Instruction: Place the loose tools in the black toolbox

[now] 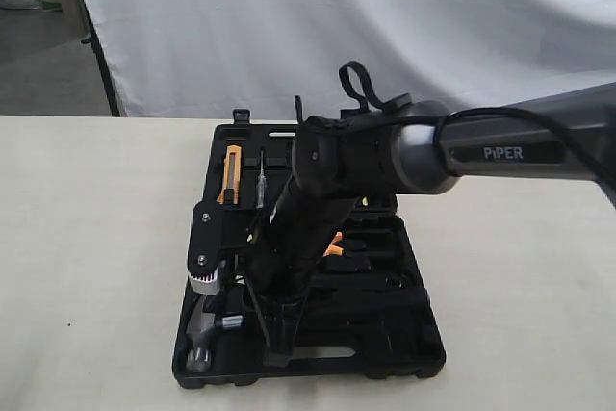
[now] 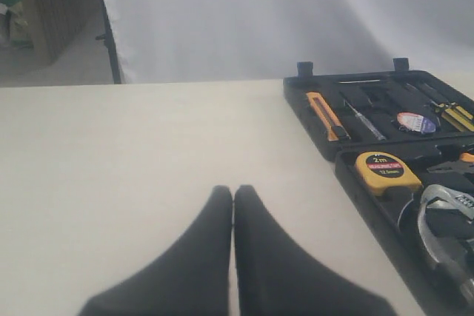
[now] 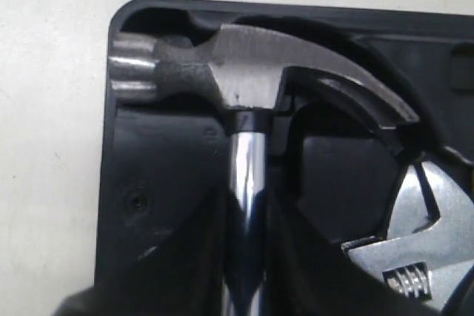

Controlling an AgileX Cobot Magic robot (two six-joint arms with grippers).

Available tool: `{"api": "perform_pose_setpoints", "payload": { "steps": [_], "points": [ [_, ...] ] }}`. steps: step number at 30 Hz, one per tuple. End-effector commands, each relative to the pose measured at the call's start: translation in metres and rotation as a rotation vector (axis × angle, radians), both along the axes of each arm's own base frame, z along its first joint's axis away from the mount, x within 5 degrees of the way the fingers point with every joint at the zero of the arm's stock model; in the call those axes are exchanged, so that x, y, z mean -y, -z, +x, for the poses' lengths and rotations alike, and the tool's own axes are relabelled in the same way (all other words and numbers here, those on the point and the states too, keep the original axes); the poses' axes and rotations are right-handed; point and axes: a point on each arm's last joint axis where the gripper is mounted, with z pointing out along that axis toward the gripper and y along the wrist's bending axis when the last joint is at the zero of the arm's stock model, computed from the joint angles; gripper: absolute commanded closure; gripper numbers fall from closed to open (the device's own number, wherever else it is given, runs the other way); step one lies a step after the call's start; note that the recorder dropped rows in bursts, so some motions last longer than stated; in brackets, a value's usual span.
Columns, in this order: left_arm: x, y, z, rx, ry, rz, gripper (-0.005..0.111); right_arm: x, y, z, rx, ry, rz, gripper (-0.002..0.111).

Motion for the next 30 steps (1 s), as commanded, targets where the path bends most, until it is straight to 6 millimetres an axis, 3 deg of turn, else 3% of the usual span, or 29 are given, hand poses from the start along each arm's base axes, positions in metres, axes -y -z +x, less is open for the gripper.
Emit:
{"api": "perform_pose_setpoints", "payload": {
  "steps": [1,8,10,12,13,14,15,18,19,20,21,22,23,24,25,28,30],
  "points": [
    [0.0,0.001,0.0,0.0,0.004,-0.004,0.106,-0.003,0.003,-0.003,-0.025,0.029,0.005,0.108],
    [0.0,0.001,0.0,0.0,0.004,-0.007,0.106,-0.003,0.006,-0.002,-0.029,0.036,0.0,0.105],
    [0.0,0.001,0.0,0.0,0.004,-0.007,0.106,-0.003,0.006,-0.002,-0.032,0.056,0.002,0.092],
    [0.0,0.001,0.0,0.0,0.004,-0.007,0.106,-0.003,0.007,-0.003,-0.047,0.064,-0.006,0.06],
    [0.0,0.001,0.0,0.0,0.004,-0.007,0.106,-0.003,0.006,-0.003,-0.049,0.065,-0.007,0.049],
    [0.0,0.001,0.0,0.0,0.004,-0.007,0.106,-0.002,0.0,-0.004,-0.05,0.063,-0.003,0.04],
    [0.0,0.001,0.0,0.0,0.004,-0.007,0.106,-0.002,-0.007,-0.004,-0.046,0.061,0.006,0.038],
    [0.0,0.001,0.0,0.0,0.004,-0.005,0.106,-0.003,-0.056,-0.002,-0.002,0.099,0.091,0.038],
    [0.0,0.001,0.0,0.0,0.004,-0.005,0.106,-0.001,-0.083,-0.002,0.046,0.116,0.134,0.038],
    [0.0,0.001,0.0,0.0,0.004,-0.005,0.106,0.001,-0.094,-0.002,0.072,0.113,0.148,0.04],
    [0.0,0.001,0.0,0.0,0.004,-0.005,0.106,0.003,-0.103,-0.002,0.096,0.113,0.152,0.045],
    [0.0,0.001,0.0,0.0,0.004,-0.005,0.106,0.008,-0.114,0.0,0.132,0.141,0.147,0.061],
    [0.0,0.001,0.0,0.0,0.004,-0.005,0.106,0.011,-0.118,0.001,0.143,0.171,0.142,0.073],
    [0.0,0.001,0.0,0.0,0.004,-0.005,0.106,0.016,-0.121,0.005,0.149,0.212,0.136,0.094],
    [0.0,0.001,0.0,0.0,0.004,-0.005,0.106,0.018,-0.12,0.007,0.142,0.226,0.129,0.106],
    [0.0,0.001,0.0,0.0,0.004,-0.005,0.106,0.024,-0.108,0.012,0.116,0.255,0.092,0.108],
    [0.0,0.001,0.0,0.0,0.004,-0.005,0.106,0.029,-0.087,0.014,0.076,0.267,0.039,0.108]
  ]
}}
